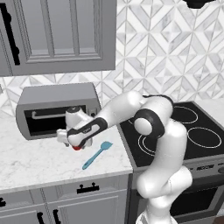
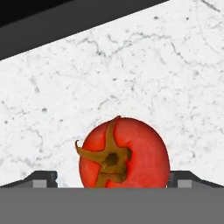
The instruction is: Put the tomato and broccoli in the pot. Retrieve the spatula and lightly stir the vegetables in the pot.
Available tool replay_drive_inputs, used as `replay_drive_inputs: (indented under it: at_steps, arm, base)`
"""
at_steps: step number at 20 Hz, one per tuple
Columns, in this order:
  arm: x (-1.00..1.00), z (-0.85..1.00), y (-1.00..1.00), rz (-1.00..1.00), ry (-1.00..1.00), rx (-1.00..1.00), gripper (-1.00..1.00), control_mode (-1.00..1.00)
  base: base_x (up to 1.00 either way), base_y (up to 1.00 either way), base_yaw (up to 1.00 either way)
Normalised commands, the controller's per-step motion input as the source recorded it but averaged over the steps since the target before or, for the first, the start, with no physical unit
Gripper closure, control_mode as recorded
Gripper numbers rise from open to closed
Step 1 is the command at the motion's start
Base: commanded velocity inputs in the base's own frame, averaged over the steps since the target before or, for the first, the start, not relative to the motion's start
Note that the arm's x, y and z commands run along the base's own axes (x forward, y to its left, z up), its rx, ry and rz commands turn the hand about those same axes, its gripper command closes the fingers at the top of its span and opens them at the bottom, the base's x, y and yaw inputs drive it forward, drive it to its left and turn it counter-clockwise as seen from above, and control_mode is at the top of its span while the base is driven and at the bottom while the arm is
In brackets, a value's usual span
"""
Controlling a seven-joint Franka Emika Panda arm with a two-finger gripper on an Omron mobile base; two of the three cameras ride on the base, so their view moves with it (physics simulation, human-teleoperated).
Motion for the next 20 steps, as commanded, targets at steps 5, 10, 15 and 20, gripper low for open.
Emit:
replay_drive_inputs:
  at_steps: [5,10,15,20]
  arm:
    - [0.00,-0.21,-0.41,0.00,0.00,0.00,1.00,-1.00]
    - [-0.34,0.28,-0.35,0.01,-0.01,0.00,1.00,-1.00]
    - [-0.69,0.96,-0.43,0.09,-0.03,0.00,1.00,-1.00]
    - [-0.85,0.91,-0.75,0.11,-0.08,0.00,1.00,-1.00]
  base:
    - [0.00,0.00,0.00]
    - [0.00,0.00,0.00]
    - [0.00,0.00,0.00]
    - [0.00,0.00,0.00]
